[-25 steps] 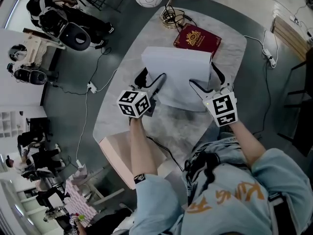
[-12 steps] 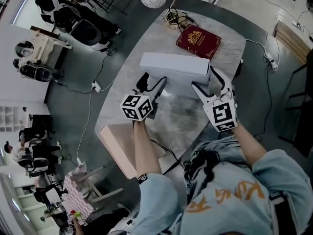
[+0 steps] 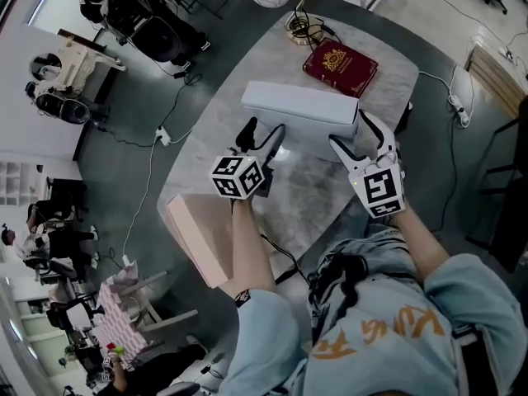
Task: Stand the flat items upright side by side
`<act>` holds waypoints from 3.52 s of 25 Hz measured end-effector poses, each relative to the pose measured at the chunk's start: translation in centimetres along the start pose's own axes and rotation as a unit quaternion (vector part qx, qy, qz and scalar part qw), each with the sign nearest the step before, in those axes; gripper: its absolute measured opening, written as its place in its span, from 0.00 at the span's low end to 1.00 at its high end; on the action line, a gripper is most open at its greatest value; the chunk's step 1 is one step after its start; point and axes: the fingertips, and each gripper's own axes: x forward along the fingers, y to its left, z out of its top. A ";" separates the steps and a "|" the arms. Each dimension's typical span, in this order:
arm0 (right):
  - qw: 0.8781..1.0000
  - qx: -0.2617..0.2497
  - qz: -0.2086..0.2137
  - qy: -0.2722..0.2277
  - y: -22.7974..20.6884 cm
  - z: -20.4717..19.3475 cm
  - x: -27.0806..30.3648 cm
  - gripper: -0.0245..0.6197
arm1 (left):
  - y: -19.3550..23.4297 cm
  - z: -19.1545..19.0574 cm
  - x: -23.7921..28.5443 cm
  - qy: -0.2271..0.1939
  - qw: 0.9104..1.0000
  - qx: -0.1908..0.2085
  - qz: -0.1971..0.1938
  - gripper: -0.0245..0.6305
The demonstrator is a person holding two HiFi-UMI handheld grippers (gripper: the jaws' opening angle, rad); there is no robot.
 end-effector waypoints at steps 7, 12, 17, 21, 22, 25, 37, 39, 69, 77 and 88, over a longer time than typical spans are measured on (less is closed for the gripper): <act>1.000 0.006 0.006 0.000 -0.4 0.0 0.4 0.57 | -0.1 -0.1 0.6 0.010 1.000 0.005 0.003 0.56; 1.000 0.012 0.017 -0.014 -0.6 0.1 0.4 0.60 | 0.2 -0.4 0.7 0.013 1.000 0.006 0.002 0.56; 0.997 0.052 0.063 -0.017 -1.6 -0.8 2.0 0.72 | 0.2 -0.6 0.7 0.021 1.000 0.005 -0.001 0.55; 0.993 0.059 0.103 -0.017 -1.6 -0.9 3.1 0.73 | 0.3 0.1 0.4 0.004 1.000 -0.007 0.009 0.54; 0.992 0.059 0.111 -0.019 -1.5 -0.8 3.1 0.73 | 0.3 0.5 0.1 -0.008 1.000 -0.013 0.013 0.54; 0.990 0.059 0.125 -0.021 -1.1 -0.8 3.3 0.71 | 0.3 1.7 -1.1 -0.042 0.998 -0.023 0.033 0.53; 0.987 0.073 0.139 -0.020 0.1 -1.3 3.5 0.68 | -4.9 0.0 -8.5 -0.080 0.987 -0.028 0.134 0.45; 0.987 0.072 0.140 -0.018 0.3 -1.3 3.4 0.68 | -5.7 -0.7 -10.2 -0.084 0.985 -0.031 0.150 0.45; 0.981 0.025 0.188 0.035 9.5 -2.0 5.5 0.61 | -12.3 -21.6 -28.1 0.009 0.915 -0.197 0.353 0.46; 0.983 0.030 0.172 0.061 12.8 -1.5 6.1 0.60 | -7.8 -23.0 -33.3 0.028 0.860 -0.186 0.474 0.61; 0.981 0.036 0.177 0.070 15.1 -1.0 6.5 0.59 | -3.7 -19.5 -32.2 0.013 0.862 -0.141 0.486 0.53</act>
